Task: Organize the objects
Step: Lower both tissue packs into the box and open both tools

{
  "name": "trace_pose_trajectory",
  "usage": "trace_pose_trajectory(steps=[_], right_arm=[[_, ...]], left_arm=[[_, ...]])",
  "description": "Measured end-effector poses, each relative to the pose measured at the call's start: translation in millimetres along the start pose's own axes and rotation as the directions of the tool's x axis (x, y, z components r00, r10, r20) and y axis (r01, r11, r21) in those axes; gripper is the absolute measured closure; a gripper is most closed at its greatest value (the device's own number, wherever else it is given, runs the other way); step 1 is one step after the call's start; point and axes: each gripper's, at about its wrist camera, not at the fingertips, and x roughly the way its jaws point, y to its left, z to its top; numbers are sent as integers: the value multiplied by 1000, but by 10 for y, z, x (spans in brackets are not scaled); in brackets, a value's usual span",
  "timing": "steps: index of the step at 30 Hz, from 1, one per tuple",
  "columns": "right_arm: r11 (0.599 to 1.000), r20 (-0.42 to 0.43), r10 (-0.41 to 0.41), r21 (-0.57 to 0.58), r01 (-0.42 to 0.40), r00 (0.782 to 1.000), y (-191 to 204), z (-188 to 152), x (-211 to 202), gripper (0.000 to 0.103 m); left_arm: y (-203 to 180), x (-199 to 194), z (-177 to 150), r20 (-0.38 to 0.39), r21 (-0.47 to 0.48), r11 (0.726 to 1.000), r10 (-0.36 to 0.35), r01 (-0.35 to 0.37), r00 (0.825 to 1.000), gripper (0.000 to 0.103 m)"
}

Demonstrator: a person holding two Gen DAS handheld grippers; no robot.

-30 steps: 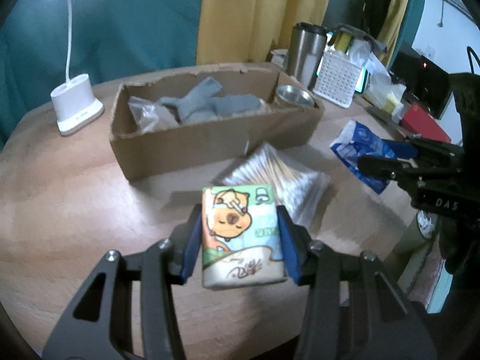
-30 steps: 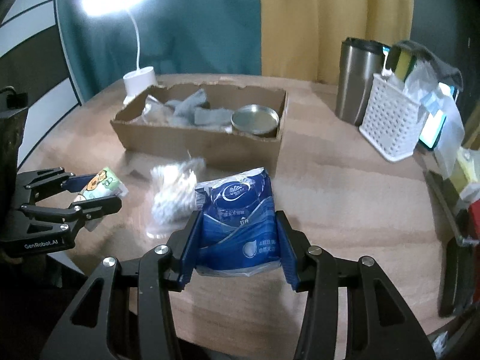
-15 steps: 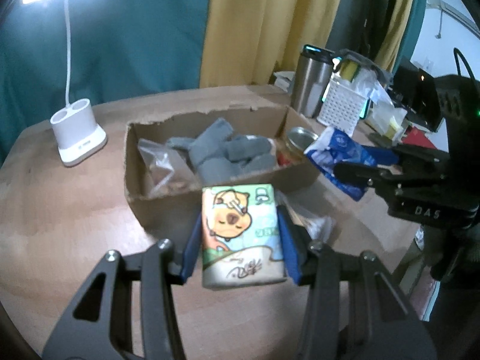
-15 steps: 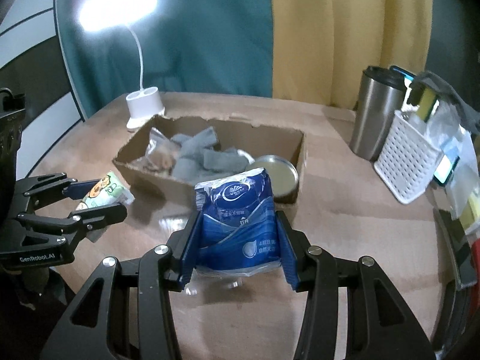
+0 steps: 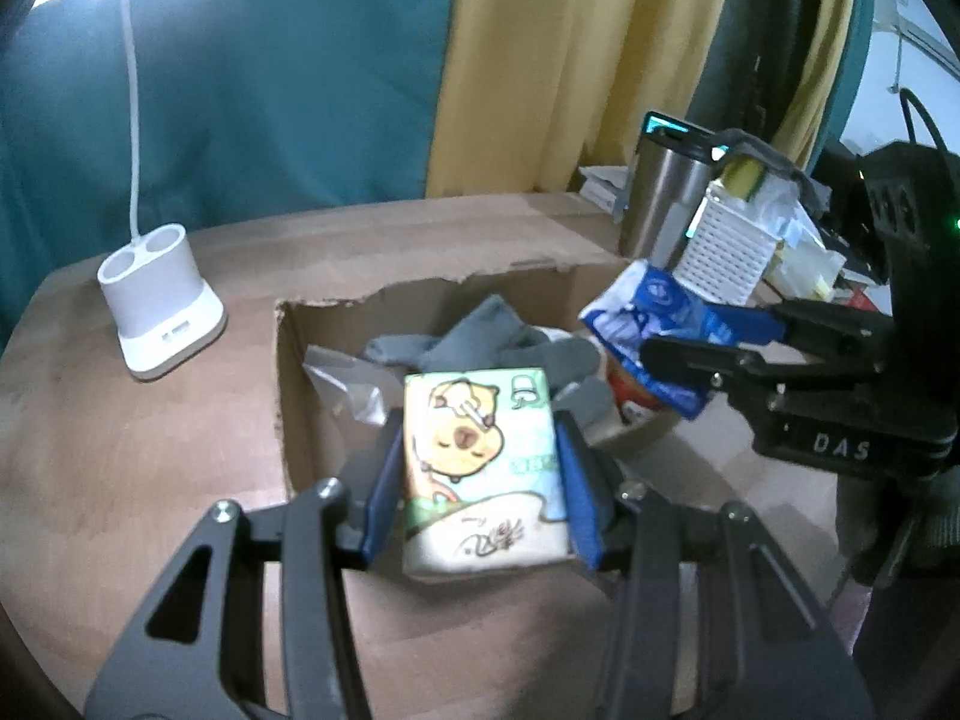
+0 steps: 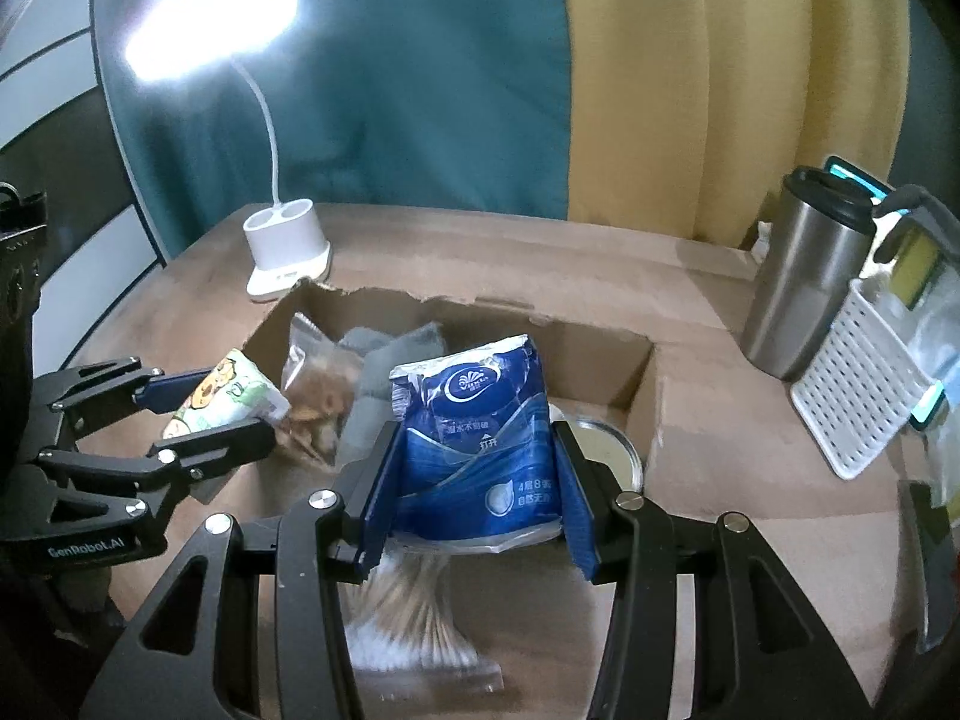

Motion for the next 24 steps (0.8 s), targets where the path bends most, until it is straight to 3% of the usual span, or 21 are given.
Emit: trace_pose_trajectory(steps=[19,24], right_arm=[[999,-66,26,28,-24,997,-49,221,557,51],[1000,-65,9,20,-7,998,-38,209,580,42]], left_arm=[[144,544,193,-73,-28,1000,-6,4,997,54],[142,557,192,-85,-23,1000,3,-5,996,51]])
